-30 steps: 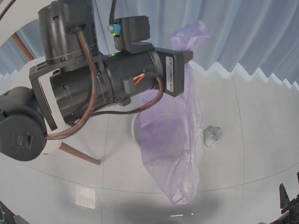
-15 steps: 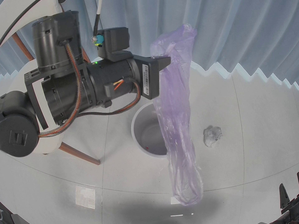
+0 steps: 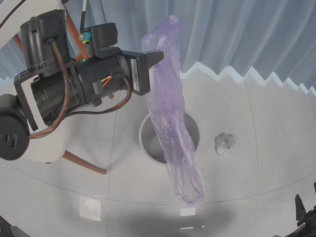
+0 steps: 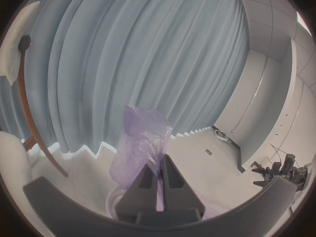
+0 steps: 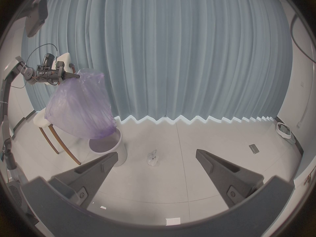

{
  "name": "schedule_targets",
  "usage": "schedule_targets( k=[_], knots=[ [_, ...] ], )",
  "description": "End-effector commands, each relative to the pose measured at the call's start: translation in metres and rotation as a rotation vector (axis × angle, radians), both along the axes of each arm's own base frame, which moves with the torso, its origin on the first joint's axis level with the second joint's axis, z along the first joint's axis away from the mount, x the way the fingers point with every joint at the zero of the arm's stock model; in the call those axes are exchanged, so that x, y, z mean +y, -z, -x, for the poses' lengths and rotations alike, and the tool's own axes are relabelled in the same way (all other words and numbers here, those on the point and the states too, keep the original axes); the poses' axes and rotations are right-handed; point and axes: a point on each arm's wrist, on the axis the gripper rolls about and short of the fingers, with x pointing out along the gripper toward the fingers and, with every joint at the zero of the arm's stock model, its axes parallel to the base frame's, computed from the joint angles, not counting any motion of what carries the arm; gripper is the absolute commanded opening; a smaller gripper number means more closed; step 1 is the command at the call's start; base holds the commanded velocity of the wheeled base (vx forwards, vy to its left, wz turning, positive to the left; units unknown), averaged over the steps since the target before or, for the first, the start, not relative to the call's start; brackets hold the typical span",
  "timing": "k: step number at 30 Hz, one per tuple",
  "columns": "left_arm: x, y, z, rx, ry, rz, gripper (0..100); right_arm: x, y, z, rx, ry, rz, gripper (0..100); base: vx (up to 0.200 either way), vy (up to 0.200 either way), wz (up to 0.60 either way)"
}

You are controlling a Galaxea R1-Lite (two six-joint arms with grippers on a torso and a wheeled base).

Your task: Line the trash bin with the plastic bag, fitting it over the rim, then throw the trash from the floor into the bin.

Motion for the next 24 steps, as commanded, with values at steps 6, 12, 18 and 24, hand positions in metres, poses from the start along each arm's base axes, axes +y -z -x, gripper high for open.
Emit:
schedule_targets(
  k=[6, 12, 18, 24],
  knots=[
    [0.005, 0.001, -0.002, 0.000, -0.022, -0.002, 0, 0.000, 0.005, 0.000, -0.001, -0.001, 0.002, 100, 0.000, 0.000, 0.00],
    [0.010, 0.005, -0.005, 0.009, -0.044, -0.005, 0, 0.000, 0.005, 0.000, -0.001, -0.001, 0.002, 100, 0.000, 0.000, 0.00],
    [0.005, 0.008, -0.004, 0.019, -0.027, -0.014, 0, 0.000, 0.005, 0.000, -0.001, -0.001, 0.002, 100, 0.000, 0.000, 0.00],
    [-0.015, 0.025, 0.002, 0.059, 0.034, -0.053, 0, 0.000, 0.005, 0.000, -0.001, -0.001, 0.002, 100, 0.000, 0.000, 0.00]
  ],
)
